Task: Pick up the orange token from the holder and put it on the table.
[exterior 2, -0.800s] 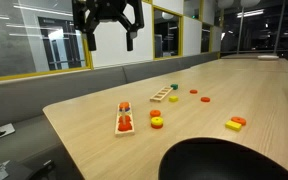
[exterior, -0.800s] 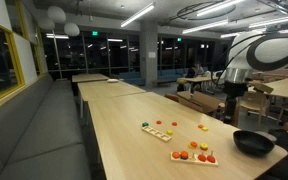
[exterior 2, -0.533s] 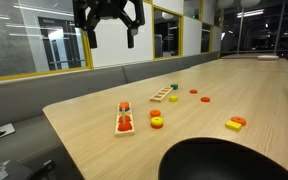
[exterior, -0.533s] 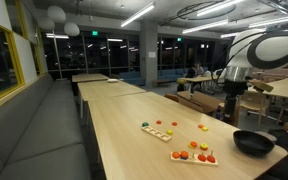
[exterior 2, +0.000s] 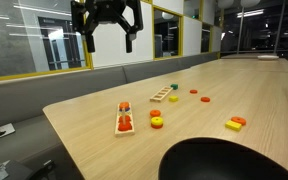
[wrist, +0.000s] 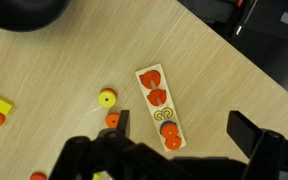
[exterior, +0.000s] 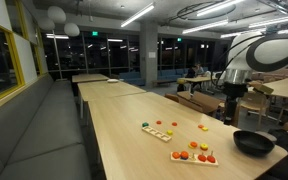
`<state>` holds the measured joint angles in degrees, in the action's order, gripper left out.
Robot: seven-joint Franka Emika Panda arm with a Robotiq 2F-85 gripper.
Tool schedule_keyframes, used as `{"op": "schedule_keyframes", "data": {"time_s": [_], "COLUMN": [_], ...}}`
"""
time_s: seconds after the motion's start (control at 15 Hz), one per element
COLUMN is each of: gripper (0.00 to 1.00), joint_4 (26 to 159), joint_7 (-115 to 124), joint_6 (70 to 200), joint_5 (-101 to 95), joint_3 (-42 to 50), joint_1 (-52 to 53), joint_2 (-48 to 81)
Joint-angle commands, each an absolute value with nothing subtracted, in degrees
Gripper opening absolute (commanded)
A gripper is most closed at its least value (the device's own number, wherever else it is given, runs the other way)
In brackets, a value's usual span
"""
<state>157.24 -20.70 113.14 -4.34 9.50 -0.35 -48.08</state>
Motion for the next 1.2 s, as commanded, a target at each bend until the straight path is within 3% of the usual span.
{"op": "schedule_keyframes", "data": {"time_s": [0.0, 1.13], "gripper": [1.0, 1.0], "joint_4": [157.3, 157.9], "joint_7": [-24.7, -48.6], "joint_6": [114.1, 125.8], "joint_5": [-5.1, -6.2], "joint_3": [9.8, 14.7], "joint_1": [1.8, 3.5], "joint_2": [-46.9, -36.8]}}
